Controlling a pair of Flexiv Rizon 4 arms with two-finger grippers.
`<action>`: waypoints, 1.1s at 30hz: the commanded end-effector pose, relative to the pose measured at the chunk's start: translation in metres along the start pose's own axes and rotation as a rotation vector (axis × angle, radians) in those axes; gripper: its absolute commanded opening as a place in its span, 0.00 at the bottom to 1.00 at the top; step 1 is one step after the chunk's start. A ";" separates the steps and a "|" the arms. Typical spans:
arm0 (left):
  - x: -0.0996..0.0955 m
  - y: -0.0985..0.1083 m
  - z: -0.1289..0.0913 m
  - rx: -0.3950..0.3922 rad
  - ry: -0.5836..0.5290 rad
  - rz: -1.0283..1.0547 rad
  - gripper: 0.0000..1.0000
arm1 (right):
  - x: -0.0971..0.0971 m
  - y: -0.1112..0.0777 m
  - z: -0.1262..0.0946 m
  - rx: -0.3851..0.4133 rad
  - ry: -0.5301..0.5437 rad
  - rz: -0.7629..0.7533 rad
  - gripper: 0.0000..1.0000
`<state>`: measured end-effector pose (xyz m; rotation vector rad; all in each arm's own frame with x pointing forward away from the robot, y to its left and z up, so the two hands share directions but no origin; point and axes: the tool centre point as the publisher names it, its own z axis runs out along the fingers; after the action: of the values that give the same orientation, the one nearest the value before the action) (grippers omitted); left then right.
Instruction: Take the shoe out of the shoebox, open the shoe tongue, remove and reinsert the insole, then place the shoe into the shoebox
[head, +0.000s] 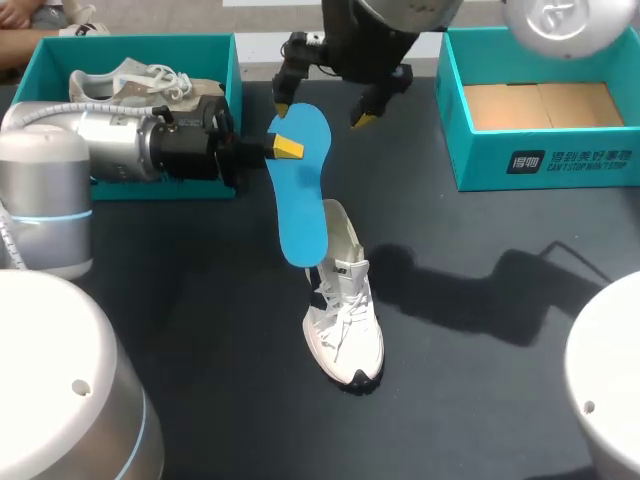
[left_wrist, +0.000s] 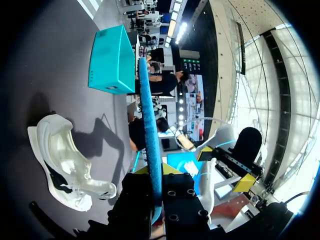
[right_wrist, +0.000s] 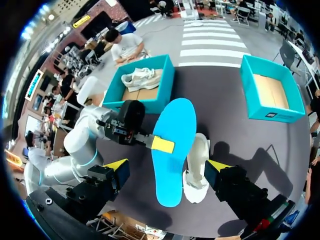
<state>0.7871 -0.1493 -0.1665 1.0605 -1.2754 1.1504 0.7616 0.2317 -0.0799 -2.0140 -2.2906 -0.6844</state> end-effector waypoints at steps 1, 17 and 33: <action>0.000 0.001 0.000 0.000 -0.002 0.000 0.00 | 0.013 0.005 0.006 0.023 -0.336 -0.027 1.00; 0.000 0.001 0.000 0.000 -0.002 0.000 0.00 | 0.008 0.004 0.014 0.008 -0.414 -0.017 1.00; 0.000 0.001 0.000 0.000 -0.002 0.000 0.00 | 0.005 0.004 0.014 0.025 -0.356 -0.021 1.00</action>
<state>0.7867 -0.1486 -0.1660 1.0620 -1.2756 1.1504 0.7666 0.2487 -0.0878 -2.3092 -2.5065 -0.2769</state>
